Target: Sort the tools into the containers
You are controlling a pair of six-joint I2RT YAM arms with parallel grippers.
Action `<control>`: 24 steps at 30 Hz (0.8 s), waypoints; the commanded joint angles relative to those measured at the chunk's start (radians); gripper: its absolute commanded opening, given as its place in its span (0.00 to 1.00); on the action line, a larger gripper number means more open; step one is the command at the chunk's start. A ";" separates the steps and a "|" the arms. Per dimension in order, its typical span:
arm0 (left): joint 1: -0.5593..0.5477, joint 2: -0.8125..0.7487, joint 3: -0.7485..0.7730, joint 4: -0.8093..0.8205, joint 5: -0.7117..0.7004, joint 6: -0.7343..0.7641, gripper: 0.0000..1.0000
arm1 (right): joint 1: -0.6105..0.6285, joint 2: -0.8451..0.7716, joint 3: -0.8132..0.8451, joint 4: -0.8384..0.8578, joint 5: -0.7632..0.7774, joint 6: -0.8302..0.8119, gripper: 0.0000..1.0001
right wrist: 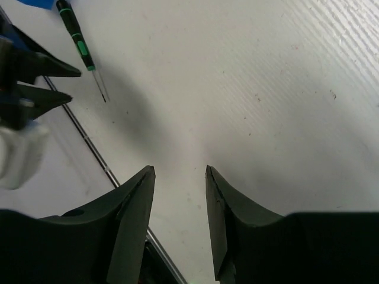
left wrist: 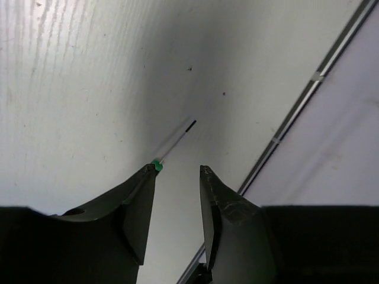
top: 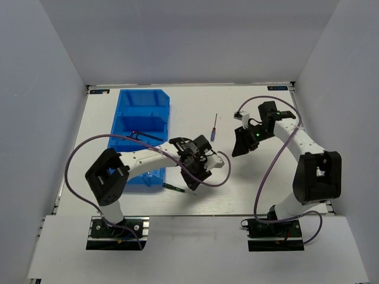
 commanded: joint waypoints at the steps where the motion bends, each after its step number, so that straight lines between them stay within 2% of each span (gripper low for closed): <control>1: -0.053 0.049 0.056 -0.064 -0.134 0.069 0.47 | -0.039 -0.073 -0.030 -0.014 -0.078 -0.031 0.46; 12: -0.087 0.035 -0.031 -0.033 -0.358 0.057 0.54 | -0.145 -0.077 -0.058 -0.056 -0.155 -0.036 0.47; 21: -0.087 0.055 -0.071 -0.012 -0.324 0.075 0.54 | -0.212 -0.097 -0.089 -0.056 -0.191 -0.030 0.47; 24: -0.087 0.066 -0.083 -0.003 -0.315 0.085 0.51 | -0.232 -0.109 -0.096 -0.060 -0.204 -0.030 0.47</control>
